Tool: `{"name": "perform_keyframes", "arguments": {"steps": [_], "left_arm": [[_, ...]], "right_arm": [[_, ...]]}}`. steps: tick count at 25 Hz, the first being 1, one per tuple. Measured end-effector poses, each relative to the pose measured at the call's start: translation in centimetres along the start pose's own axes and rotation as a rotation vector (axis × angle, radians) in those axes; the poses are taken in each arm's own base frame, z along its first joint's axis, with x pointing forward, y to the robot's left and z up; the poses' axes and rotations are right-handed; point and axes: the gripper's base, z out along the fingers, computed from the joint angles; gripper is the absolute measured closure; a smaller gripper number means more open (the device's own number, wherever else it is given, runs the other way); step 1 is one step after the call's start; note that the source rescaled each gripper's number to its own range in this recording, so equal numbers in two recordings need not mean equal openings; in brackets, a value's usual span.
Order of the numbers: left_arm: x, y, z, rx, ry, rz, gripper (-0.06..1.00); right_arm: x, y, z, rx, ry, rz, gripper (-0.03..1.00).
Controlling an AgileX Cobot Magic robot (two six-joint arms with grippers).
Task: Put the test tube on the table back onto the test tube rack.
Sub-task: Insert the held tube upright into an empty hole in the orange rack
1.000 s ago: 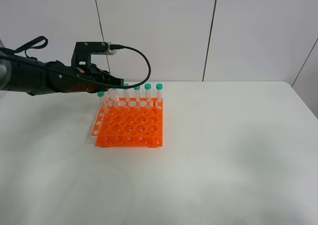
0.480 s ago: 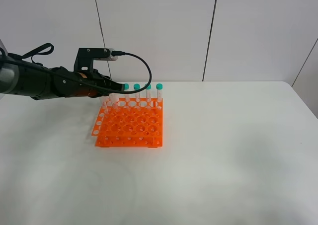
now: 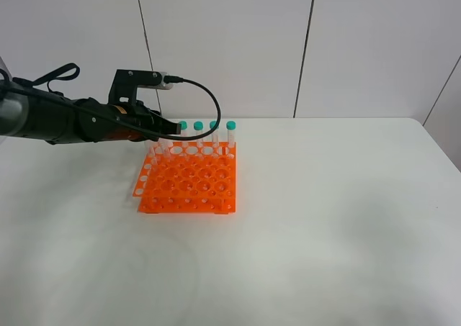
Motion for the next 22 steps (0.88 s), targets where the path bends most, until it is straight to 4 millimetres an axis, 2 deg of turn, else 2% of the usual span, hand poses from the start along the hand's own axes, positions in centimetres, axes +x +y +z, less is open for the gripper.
{"name": "perform_keyframes", "arguments": {"steps": [5,13,22], "left_arm": [[0.6,0.0,0.6,-0.004,0.010,-0.006,0.94],[-0.8,-0.1,0.7,0.000,-0.031,-0.018,0.94],[-0.4,-0.3,1.0,0.005,-0.023,-0.015,0.94]], "right_arm": [[0.0,0.0,0.0,0.000,0.000,0.000,0.97],[0.0,0.0,0.0,0.000,0.000,0.000,0.97],[0.0,0.0,0.0,0.000,0.000,0.000,0.97]]}}
